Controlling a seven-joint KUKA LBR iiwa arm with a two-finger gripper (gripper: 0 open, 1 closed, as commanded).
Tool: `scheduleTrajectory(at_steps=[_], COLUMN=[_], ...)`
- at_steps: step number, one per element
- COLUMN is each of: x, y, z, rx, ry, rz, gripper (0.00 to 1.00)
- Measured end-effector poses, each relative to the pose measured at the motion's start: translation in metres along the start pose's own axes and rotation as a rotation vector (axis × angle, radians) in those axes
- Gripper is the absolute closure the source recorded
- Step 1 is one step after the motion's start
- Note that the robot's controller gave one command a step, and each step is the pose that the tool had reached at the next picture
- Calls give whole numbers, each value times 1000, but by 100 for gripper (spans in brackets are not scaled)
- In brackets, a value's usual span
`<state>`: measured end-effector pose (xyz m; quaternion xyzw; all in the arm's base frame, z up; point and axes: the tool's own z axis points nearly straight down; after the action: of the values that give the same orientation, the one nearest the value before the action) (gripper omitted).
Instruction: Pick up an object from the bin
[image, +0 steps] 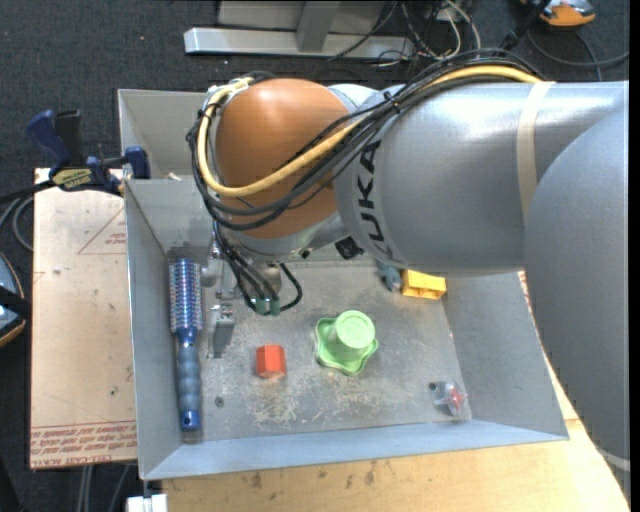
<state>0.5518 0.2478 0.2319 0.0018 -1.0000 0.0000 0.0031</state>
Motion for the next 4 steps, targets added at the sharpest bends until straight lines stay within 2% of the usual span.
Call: scheduleTrajectory(at_steps=[1, 2, 3, 4], x=[1, 18, 16, 20], y=[-53, -131, -131, -134], z=[112, 154, 153, 45], rx=[2, -3, -1, 3], ry=[-1, -20, -22, -16], rz=[-299, -645, -645, -739], gripper=[0, 0, 100, 100])
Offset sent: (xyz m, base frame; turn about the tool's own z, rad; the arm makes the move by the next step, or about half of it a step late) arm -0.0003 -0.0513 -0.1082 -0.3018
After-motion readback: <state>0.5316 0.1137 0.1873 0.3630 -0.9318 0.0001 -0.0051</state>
